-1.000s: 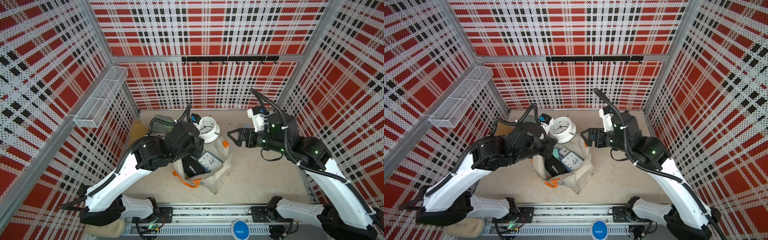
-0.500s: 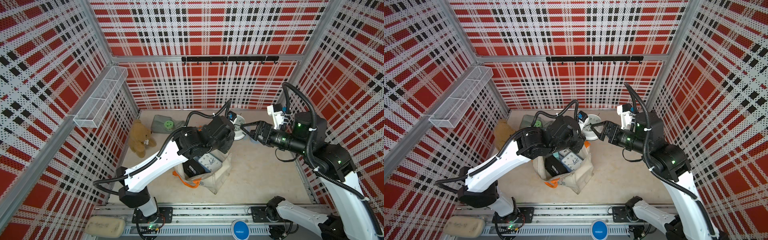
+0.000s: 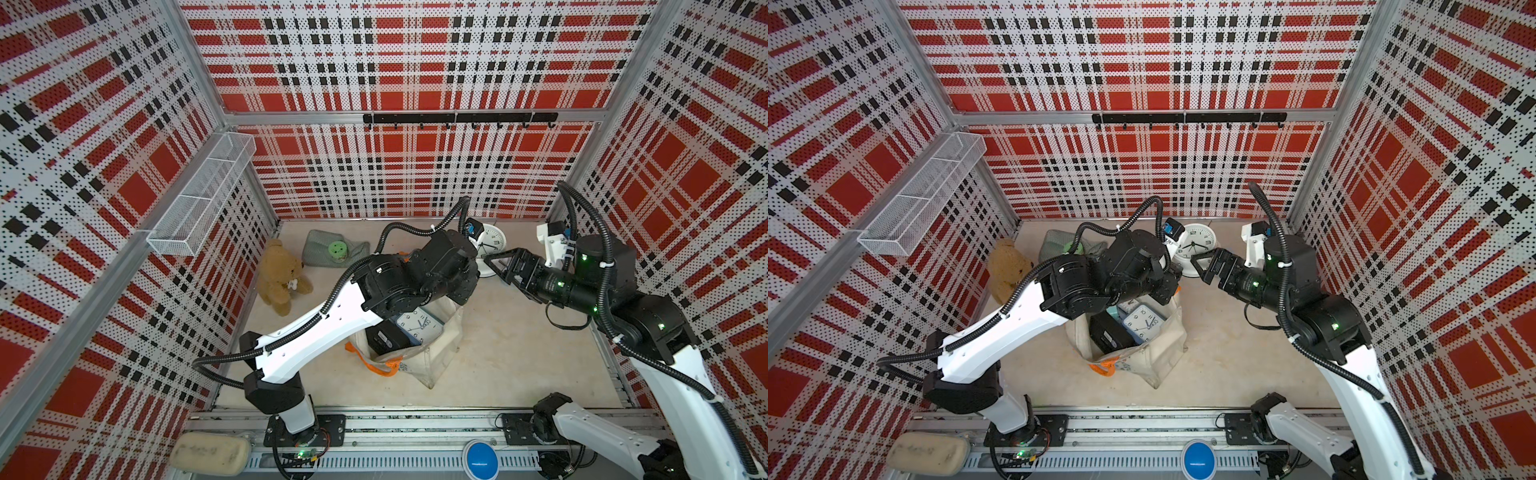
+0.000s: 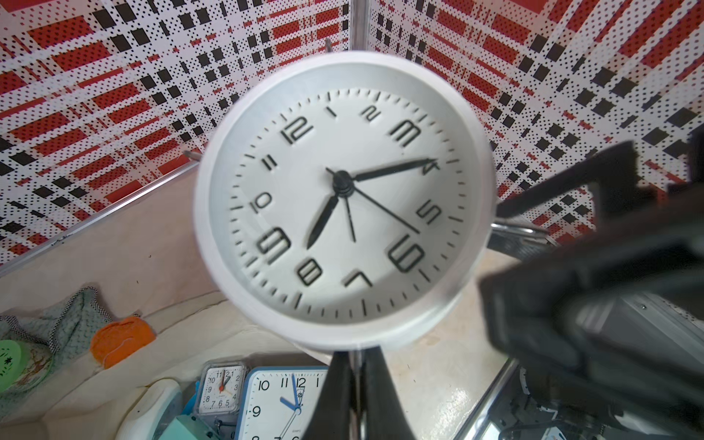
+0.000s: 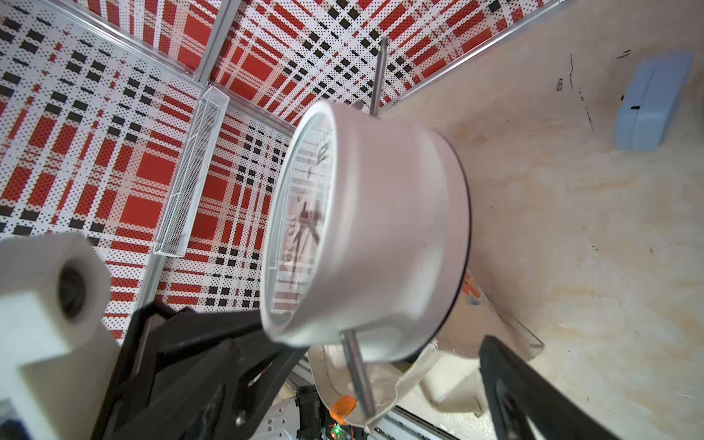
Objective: Take the alarm clock out of the canvas bag
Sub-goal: Place the alarm at the center of the board.
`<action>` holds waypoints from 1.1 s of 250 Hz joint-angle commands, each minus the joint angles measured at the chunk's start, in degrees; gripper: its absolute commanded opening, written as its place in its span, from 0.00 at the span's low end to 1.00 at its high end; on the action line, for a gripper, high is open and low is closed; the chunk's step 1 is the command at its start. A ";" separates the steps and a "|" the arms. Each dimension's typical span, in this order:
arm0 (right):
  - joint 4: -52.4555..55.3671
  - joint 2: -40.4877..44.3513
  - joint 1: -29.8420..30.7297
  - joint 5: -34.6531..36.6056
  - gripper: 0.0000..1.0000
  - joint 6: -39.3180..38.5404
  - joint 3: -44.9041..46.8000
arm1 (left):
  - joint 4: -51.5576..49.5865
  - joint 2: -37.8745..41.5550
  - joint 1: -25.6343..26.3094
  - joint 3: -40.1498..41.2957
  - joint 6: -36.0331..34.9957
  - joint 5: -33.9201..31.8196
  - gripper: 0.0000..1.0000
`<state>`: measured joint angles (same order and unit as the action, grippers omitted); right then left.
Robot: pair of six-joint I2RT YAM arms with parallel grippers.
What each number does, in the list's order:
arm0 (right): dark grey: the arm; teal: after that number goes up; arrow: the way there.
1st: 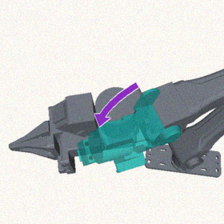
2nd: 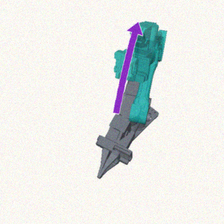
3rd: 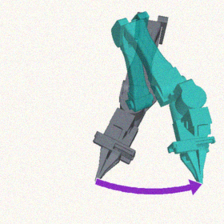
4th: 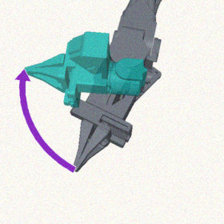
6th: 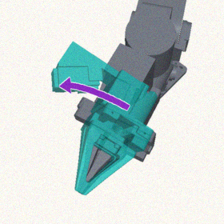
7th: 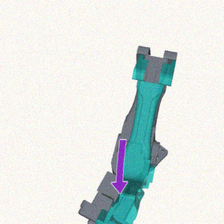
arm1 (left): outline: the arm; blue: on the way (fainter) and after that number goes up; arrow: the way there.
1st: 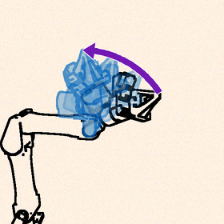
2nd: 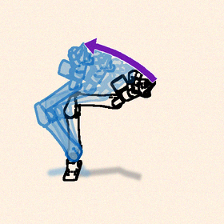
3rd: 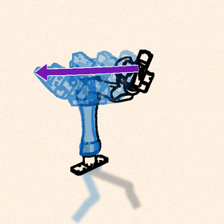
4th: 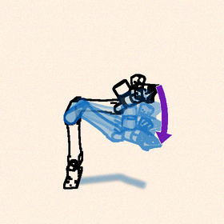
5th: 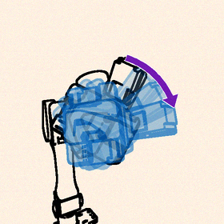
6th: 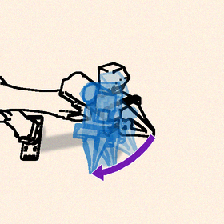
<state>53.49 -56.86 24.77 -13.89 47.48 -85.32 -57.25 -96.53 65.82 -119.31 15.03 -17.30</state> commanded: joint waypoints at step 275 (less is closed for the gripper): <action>-21.53 -6.24 -9.57 -16.98 0.54 2.82 3.89 | 6.89 2.55 -3.62 3.25 3.64 0.93 1.00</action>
<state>34.35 -63.11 16.71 -28.82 51.81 -79.79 -52.86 -96.62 63.18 -118.30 17.82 -13.91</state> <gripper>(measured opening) 0.566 0.749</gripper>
